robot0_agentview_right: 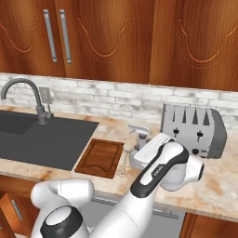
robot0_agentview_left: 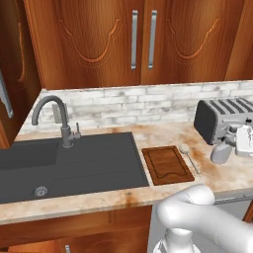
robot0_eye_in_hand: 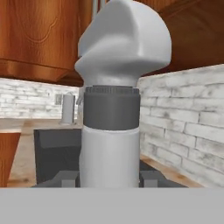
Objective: Grab the spray bottle from the cabinet, then place it next to the cutting board for sanitizing. Then grab the dish brush from the countertop next to the sink and place it next to the cutting board.
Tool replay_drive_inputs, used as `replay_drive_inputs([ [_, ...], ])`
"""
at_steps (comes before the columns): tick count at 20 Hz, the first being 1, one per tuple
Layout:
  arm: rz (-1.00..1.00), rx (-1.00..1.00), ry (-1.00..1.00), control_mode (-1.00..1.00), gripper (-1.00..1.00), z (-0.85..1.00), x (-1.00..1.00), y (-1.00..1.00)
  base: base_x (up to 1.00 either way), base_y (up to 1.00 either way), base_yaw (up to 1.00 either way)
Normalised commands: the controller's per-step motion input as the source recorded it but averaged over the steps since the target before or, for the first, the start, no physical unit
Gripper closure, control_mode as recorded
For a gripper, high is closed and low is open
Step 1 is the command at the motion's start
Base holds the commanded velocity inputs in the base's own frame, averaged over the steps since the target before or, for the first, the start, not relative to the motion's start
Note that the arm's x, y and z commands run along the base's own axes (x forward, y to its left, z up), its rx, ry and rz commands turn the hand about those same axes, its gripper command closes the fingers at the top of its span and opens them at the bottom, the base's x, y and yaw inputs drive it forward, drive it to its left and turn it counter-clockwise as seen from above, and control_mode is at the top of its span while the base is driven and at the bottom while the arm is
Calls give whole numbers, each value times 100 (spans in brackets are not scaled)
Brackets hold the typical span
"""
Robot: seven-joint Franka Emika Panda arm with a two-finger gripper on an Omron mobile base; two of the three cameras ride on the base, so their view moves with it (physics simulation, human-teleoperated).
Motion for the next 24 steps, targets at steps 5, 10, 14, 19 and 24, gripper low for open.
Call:
replay_drive_inputs([
  [5, 0, -1, 0, -100, 100, -22, 39, 0, 0, 0, 0],
  [10, 0, -4, -2, -100, 100, -37, 32, 0, 0, 0, 0],
  [14, 0, -1, -6, -100, 100, -35, 26, 0, 0, 0, 0],
  [19, 0, 0, -4, -100, 100, -35, 22, 0, 0, 0, 0],
  [24, 0, 0, 0, -100, 100, -41, 18, 0, 0, 0, 0],
])
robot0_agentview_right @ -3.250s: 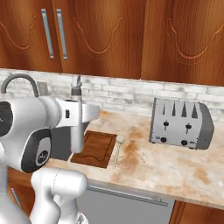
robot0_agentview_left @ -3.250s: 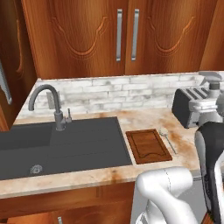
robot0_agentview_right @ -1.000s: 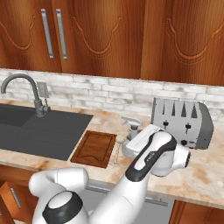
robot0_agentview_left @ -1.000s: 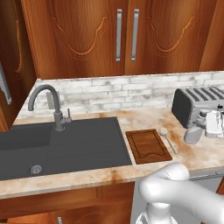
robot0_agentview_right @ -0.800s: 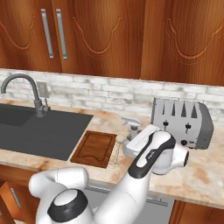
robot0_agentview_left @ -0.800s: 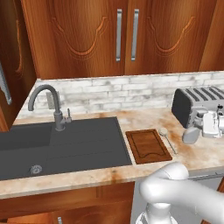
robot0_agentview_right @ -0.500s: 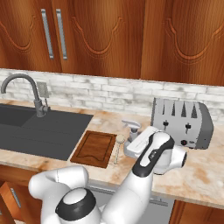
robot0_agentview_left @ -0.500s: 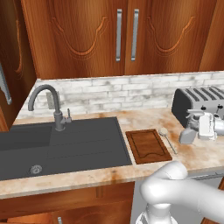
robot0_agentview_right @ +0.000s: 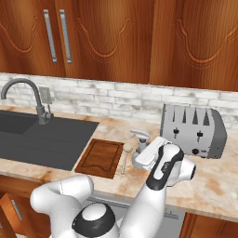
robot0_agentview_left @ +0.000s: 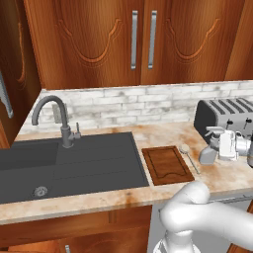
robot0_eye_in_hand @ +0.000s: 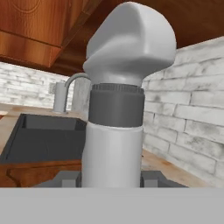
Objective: Grab the spray bottle from the cabinet, then place it next to the cutting board for sanitizing. Then grab the dish brush from the countertop next to the sink and place it next to the cutting board.
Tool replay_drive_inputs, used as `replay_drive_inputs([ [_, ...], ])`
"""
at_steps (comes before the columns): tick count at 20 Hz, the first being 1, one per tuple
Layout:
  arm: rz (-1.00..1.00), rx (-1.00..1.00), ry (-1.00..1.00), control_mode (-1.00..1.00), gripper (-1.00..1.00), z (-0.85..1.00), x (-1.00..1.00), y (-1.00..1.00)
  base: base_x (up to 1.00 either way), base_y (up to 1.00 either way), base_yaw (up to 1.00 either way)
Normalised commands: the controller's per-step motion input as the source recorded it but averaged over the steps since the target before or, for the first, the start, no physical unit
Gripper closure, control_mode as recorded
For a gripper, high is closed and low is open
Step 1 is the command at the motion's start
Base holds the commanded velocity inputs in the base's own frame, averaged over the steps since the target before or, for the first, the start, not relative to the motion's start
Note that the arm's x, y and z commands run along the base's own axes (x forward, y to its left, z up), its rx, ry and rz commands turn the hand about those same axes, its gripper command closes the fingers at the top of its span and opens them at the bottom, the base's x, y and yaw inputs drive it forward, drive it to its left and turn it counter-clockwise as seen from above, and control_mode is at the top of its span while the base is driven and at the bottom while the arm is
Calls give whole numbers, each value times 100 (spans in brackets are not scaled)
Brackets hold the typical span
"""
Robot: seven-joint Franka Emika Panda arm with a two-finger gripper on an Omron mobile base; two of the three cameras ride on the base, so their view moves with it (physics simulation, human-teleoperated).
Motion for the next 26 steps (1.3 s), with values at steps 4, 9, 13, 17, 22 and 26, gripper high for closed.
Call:
replay_drive_inputs([
  [4, 0, 0, 0, -100, 100, -38, 16, 0, 0, 0, 0],
  [9, 0, 0, 0, -100, 100, -40, 8, 0, 0, 0, 0],
  [13, 0, 0, -1, -100, -100, -31, 0, -3, 0, 0, 0],
  [17, 0, 0, 0, -100, -100, -19, 0, -4, 0, 0, 0],
  [22, 0, 0, -2, -100, -100, -9, 0, -3, 0, 0, 0],
  [26, 0, 0, -3, -100, -100, -4, 0, -4, 0, 0, 0],
])
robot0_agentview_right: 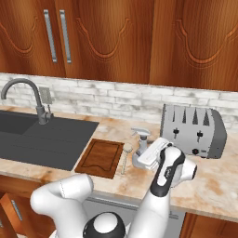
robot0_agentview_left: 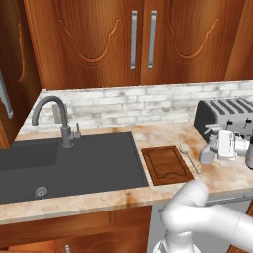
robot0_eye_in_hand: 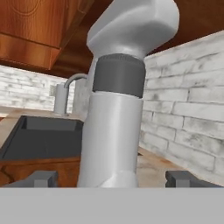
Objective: Grab the spray bottle from the cabinet, then place it next to the cutting board for sanitizing. Then grab the dish brush from the countertop next to the sink and place it next to the cutting board.
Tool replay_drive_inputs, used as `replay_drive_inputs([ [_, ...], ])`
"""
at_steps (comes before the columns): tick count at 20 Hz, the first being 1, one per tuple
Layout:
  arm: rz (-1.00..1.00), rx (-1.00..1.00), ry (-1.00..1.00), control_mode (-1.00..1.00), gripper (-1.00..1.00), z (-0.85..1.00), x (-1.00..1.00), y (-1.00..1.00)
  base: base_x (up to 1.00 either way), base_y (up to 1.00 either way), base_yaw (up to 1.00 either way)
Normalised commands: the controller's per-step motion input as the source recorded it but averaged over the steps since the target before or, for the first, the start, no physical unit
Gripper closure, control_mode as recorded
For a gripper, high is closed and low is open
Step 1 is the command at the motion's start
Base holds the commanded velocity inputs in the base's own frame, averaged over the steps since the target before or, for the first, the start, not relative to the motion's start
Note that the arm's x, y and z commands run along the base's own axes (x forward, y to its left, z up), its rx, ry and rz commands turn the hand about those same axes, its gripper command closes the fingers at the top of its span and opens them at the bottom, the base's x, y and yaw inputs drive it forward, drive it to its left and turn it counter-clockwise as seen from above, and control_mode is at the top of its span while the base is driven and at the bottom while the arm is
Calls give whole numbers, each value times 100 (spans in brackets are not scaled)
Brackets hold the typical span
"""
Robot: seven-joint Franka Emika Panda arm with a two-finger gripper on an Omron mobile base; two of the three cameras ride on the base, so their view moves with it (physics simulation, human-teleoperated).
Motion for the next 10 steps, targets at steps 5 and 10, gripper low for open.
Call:
replay_drive_inputs([
  [5, 0, 0, -1, -100, -100, -2, 2, -19, 0, 0, 0],
  [10, 0, 3, -1, -100, -100, -1, -2, -49, 0, 0, 0],
])
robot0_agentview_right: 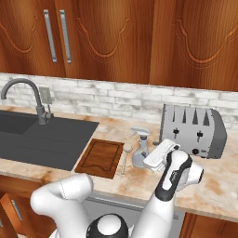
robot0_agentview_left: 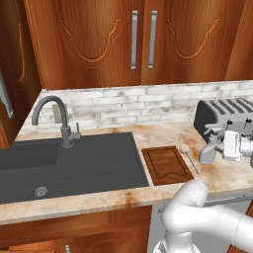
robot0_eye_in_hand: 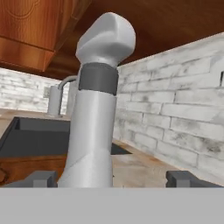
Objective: Grab the spray bottle from the cabinet, then place it next to the cutting board for sanitizing. Then grab the dish brush from the countertop next to the sink and place it next to the cutting board.
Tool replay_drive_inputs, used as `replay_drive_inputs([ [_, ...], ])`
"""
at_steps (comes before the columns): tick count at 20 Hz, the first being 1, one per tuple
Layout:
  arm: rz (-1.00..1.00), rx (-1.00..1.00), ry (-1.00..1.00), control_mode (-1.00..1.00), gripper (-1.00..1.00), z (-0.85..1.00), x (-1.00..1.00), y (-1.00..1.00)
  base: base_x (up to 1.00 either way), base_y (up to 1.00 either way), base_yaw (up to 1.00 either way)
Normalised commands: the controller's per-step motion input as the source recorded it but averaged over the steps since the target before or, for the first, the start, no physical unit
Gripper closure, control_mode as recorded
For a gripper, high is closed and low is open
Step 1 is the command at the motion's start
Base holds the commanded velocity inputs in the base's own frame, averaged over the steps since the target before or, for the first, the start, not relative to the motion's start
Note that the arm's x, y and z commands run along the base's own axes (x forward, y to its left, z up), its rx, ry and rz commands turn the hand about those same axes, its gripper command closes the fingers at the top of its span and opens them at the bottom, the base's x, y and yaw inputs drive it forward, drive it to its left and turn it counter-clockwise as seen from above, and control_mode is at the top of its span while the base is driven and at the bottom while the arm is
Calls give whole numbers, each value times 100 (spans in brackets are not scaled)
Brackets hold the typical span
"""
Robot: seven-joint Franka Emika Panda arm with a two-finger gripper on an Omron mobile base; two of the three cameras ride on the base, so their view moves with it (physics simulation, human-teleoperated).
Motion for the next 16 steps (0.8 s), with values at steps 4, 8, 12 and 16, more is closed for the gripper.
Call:
replay_drive_inputs([
  [4, -3, 2, -6, -100, -100, 19, -58, -14, 0, 0, 0],
  [8, -2, 0, -18, -100, -100, 35, -82, 0, 0, 0, 0],
  [12, 0, -3, -27, -100, -100, 85, -75, 18, 0, 0, 0],
  [16, 0, -1, -18, -100, -100, 85, -58, 77, 0, 0, 0],
])
